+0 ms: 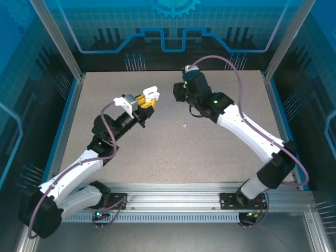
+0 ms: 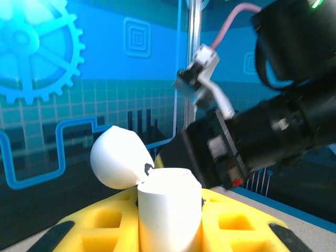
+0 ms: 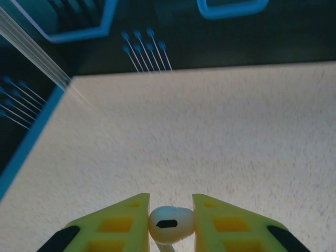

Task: Insert wireless bluetooth earbuds into charging case

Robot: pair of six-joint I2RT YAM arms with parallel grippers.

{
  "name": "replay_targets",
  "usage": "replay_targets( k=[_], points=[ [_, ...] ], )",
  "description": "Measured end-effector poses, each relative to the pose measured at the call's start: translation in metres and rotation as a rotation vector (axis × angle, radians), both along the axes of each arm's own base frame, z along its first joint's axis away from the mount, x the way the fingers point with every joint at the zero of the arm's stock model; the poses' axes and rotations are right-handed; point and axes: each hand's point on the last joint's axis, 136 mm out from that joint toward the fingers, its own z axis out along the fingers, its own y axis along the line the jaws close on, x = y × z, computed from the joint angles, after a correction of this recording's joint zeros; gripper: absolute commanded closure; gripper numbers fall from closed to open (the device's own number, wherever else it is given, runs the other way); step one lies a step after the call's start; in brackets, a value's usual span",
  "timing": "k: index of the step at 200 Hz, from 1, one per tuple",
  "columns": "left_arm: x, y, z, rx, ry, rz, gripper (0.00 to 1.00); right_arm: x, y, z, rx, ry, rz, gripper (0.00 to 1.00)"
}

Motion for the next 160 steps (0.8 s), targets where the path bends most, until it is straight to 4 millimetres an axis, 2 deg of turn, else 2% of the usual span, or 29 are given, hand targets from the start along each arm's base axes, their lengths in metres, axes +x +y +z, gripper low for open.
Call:
replay_targets(
  k=[21,38,81,127,160],
  points=[
    [-0.004,-0.005,0.017,0.009,-0.077,0.002,1.00,-0.012,-0.011,0.043,0.054,-0.112,0.009,0.76],
    [-0.004,-0.008,0.031,0.010,-0.134,0.015,1.00,-0.022,-0.019,0.069,0.098,-0.188,0.016,0.76],
    [0.002,-0.011,0.048,-0.013,-0.226,0.078,1.00,-0.047,-0.028,0.112,0.218,-0.342,0.062,0.76],
    [0.009,-0.015,0.058,-0.049,-0.271,0.128,1.00,-0.078,-0.003,0.149,0.337,-0.473,0.190,0.76],
    [0.012,-0.017,0.064,-0.071,-0.291,0.143,1.00,-0.090,0.010,0.168,0.418,-0.530,0.242,0.76]
  ],
)
